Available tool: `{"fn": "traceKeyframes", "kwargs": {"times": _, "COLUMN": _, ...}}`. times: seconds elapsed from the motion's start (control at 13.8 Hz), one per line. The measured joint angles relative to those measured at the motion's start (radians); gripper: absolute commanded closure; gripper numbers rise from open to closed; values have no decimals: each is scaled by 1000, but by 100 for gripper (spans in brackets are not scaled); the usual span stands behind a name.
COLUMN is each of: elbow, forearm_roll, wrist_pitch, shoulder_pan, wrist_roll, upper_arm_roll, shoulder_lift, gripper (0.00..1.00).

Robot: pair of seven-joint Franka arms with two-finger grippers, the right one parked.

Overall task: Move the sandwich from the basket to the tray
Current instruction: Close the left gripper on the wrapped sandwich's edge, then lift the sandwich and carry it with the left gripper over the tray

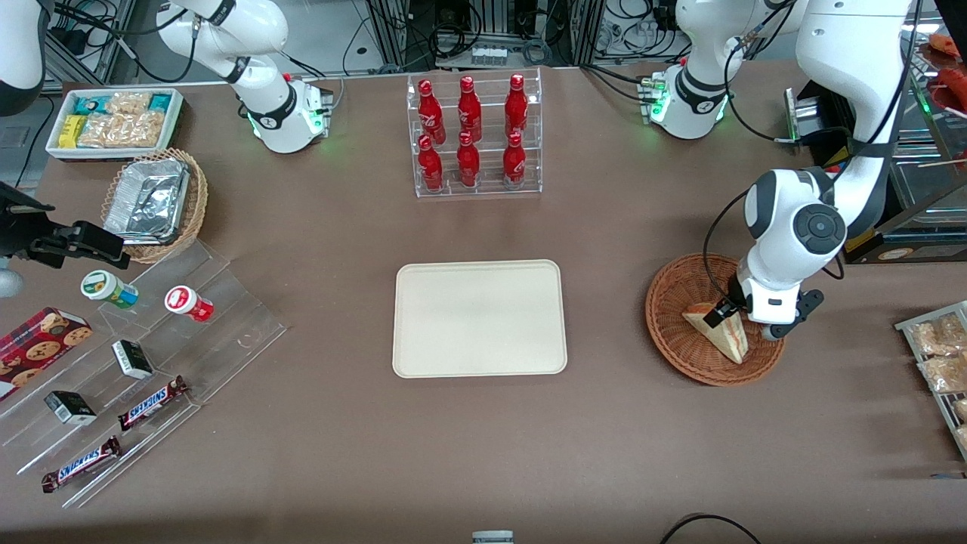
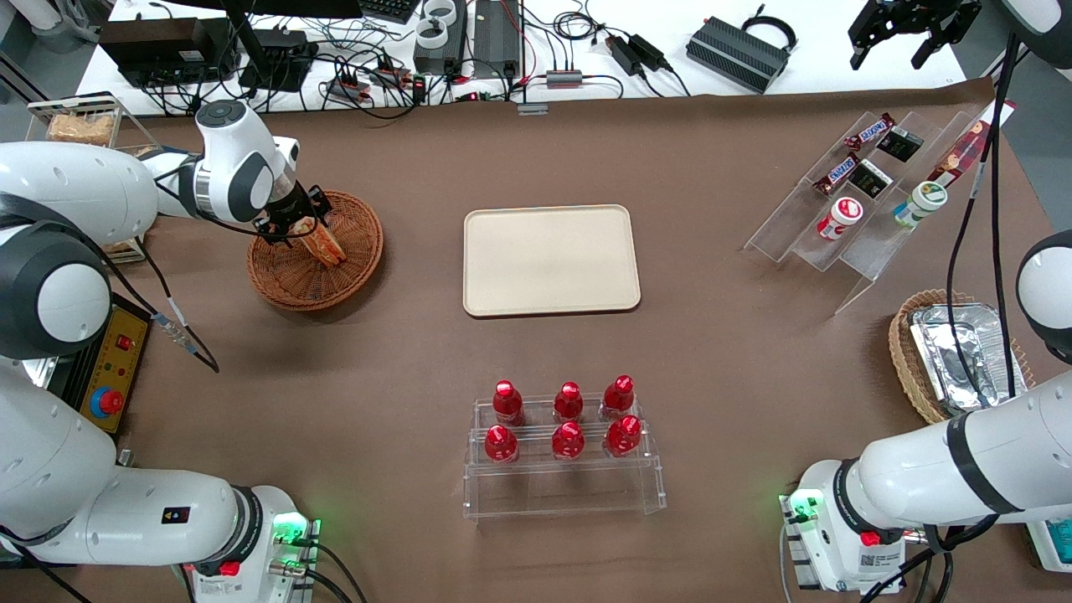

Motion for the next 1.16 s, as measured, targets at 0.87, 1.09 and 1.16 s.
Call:
{"fn": "traceKeyframes", "kwargs": {"times": 0.87, "elbow": 120, "forearm_roll": 62, "wrist_pitch": -221, "shoulder_pan": -71, "wrist_roll": -37, "upper_arm_roll": -9, "shoulder_lift": -42, "gripper": 100}}
{"fn": "traceKeyframes", "kwargs": {"times": 1.09, "elbow": 242, "forearm_roll": 74, "wrist_pitch": -461, "shoulder_pan": -160, "wrist_roll": -37, "upper_arm_roll": -22, "shoulder_lift": -93, "gripper": 100}}
{"fn": "traceKeyframes", "kwargs": {"times": 1.16, "elbow": 286, "forearm_roll": 74, "wrist_pitch": -517, "shoulder_pan": -201, "wrist_roll": -41, "upper_arm_roll": -24, "shoulder_lift": -97, "gripper": 100}}
